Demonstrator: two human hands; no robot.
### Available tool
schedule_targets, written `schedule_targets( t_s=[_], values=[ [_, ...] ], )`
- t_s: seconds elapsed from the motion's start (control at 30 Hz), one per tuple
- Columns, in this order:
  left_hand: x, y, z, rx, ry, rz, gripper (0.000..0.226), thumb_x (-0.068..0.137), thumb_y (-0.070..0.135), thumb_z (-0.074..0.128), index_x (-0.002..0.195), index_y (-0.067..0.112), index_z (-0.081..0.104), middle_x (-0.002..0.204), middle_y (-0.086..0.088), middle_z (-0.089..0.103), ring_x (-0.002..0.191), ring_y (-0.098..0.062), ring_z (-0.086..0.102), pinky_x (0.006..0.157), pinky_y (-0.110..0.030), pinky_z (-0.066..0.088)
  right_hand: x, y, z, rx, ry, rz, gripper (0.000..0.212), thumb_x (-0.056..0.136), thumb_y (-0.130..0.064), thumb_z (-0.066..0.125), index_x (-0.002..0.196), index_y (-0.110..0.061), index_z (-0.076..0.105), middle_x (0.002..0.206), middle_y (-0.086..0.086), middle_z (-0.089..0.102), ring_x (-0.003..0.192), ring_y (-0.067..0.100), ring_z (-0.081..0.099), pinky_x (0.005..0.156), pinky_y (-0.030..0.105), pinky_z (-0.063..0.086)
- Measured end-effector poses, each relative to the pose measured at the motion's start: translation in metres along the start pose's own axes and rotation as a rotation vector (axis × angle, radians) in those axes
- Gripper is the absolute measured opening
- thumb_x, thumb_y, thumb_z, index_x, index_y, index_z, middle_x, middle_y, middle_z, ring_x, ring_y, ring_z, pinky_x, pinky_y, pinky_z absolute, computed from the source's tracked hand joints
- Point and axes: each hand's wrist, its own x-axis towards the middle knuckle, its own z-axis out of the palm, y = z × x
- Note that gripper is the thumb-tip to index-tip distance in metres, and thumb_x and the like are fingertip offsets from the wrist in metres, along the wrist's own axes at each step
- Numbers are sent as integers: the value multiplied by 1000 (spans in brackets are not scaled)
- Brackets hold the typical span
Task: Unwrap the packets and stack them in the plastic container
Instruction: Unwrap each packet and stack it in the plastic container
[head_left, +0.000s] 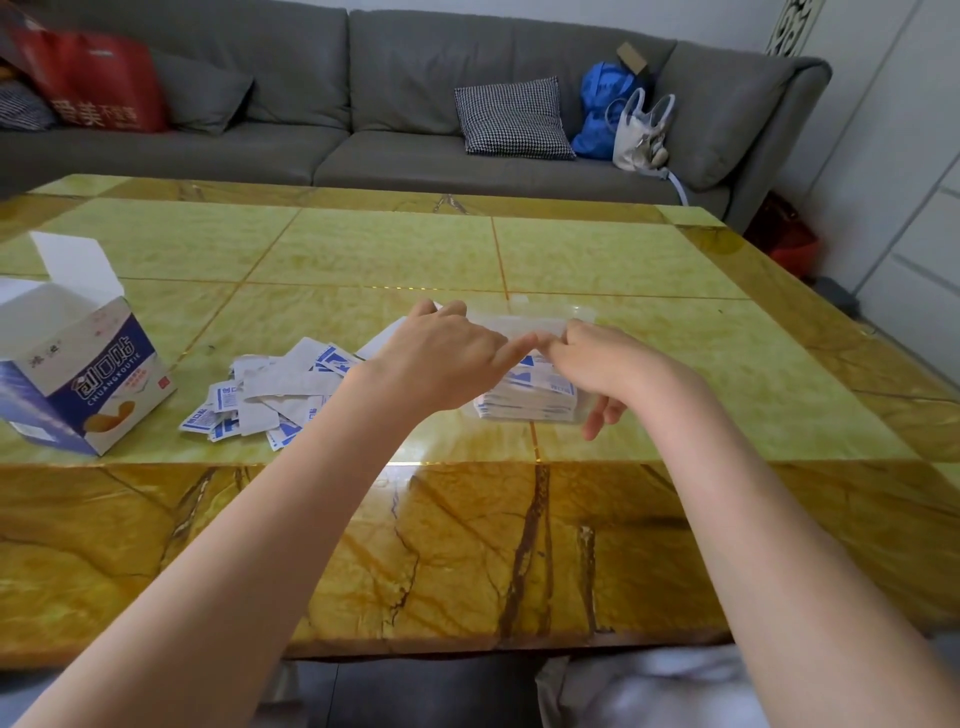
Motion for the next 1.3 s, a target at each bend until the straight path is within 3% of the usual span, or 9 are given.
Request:
schedule_targets(
  t_s=[0.2,0.37,0.47,0.67,0.73,0.87,0.93,1.1,1.3],
  values=[
    [1,-2,-2,32,80,23,59,99,44,13,86,12,61,70,0,54,95,-25,50,86,-34,35,-9,-3,-12,3,69,-9,57,96,-50,22,139,-16,34,123,17,53,42,21,65,39,23,44],
    [5,-17,-16,-184,264,-32,75,87,55,4,94,14,66,77,-1,72,99,-27,57,96,-41,38,-25,-8,-34,133,243,-213,47,99,-39,23,122,-9,51,91,13,65,41,19,63,41,23,41],
    [-1,-22,-23,-331,282,-101,64,94,50,15,94,15,68,78,2,73,97,-25,59,98,-38,38,-28,-20,-28,282,249,-373,30,99,-26,31,103,-13,58,90,4,67,35,11,57,34,18,38],
    [-33,-62,-18,-224,142,-299,27,94,21,41,104,14,65,100,-5,70,89,-28,63,78,-32,50,-24,-60,15,360,90,-506,29,97,-9,32,100,-8,60,102,9,67,39,11,59,34,17,39],
    [-47,-72,-14,-210,22,-359,27,94,21,44,115,16,61,114,-7,64,103,-27,59,81,-28,42,-20,-70,37,221,30,-500,34,96,-7,30,118,-11,56,117,8,61,51,14,64,39,15,41],
    [-79,-94,-9,-102,-189,-425,42,93,28,48,134,22,43,138,-9,43,124,-29,44,103,-34,31,-13,-82,80,-249,73,-542,67,84,10,32,142,-22,31,145,5,35,118,30,51,89,37,47],
    [-93,-102,-6,-133,-249,-410,45,92,28,49,136,26,40,144,-7,37,129,-26,40,108,-35,27,-11,-82,90,-326,96,-550,71,83,13,28,144,-23,27,152,3,24,125,31,46,90,41,48],
    [-113,-111,-2,-214,-303,-303,28,89,30,55,117,28,58,128,4,51,109,-16,51,90,-25,37,-11,-81,94,-283,-43,-633,54,84,4,33,127,-24,52,135,1,50,118,25,50,91,39,47],
    [-123,-114,0,-374,-178,-286,12,82,30,66,93,24,67,97,13,55,98,-8,50,80,-21,34,-26,-64,81,-79,-218,-633,23,93,-18,45,105,-23,64,129,-6,54,117,17,52,94,32,44]
  ],
)
